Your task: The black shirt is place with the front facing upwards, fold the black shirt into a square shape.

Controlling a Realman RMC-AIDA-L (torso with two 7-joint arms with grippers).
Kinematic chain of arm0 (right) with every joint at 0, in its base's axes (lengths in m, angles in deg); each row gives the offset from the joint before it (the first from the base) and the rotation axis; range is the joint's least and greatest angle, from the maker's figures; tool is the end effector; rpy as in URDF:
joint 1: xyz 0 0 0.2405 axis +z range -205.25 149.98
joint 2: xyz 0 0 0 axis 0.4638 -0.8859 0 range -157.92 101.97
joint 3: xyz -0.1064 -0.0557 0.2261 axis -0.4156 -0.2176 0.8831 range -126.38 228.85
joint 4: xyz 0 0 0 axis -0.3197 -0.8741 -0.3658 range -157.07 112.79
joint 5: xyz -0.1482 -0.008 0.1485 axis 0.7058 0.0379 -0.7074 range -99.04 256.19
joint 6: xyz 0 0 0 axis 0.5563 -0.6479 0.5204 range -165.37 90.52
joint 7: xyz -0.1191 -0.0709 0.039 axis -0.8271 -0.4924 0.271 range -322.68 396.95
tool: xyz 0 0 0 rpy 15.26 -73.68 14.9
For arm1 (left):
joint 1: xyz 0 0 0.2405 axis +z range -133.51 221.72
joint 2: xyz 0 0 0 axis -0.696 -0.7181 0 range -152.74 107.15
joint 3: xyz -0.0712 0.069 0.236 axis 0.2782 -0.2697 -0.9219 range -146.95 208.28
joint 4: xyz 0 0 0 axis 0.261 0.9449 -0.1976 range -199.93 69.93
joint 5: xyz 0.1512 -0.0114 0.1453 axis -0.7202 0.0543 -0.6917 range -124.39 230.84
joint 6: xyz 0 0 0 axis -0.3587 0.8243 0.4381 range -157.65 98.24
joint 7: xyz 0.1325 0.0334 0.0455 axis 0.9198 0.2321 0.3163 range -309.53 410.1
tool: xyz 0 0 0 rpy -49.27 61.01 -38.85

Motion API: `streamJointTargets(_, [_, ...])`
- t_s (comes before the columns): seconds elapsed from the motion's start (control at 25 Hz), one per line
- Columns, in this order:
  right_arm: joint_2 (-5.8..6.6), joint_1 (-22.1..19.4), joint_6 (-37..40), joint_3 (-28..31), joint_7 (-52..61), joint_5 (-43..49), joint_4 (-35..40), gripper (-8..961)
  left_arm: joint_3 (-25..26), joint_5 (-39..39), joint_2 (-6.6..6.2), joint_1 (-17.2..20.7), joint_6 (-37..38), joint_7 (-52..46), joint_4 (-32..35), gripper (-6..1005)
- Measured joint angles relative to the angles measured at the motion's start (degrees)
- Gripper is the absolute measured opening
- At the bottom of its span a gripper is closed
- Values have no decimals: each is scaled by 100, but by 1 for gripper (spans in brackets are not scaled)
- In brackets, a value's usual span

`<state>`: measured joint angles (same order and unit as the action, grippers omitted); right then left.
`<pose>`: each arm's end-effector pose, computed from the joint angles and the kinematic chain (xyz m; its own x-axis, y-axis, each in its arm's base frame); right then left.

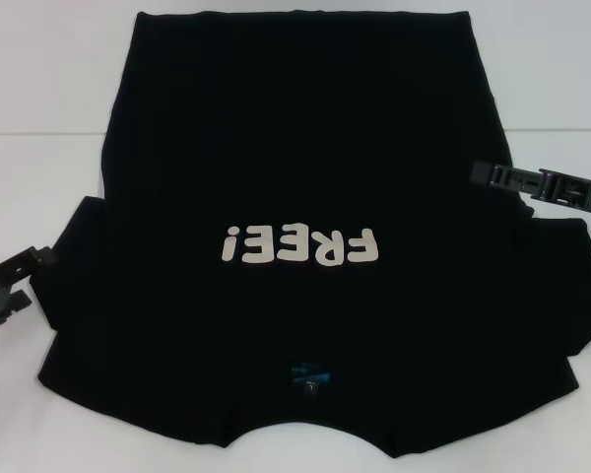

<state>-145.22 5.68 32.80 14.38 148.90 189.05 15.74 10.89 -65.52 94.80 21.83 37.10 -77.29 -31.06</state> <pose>0.2758 0.3899 0.0352 0.3727 -0.6253 -0.6856 -0.8964 -0.4336 -0.0919 -0.3888 0.3124 0.0483 -0.1958 0.6138 0.7648 0.9803 0.1429 0.1363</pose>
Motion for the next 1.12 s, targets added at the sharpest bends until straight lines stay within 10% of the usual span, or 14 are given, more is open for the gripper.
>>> streamJointTargets(1.12, [18, -27, 57, 47, 11, -27, 0, 807, -134, -9, 2, -46, -75, -40, -170, 948])
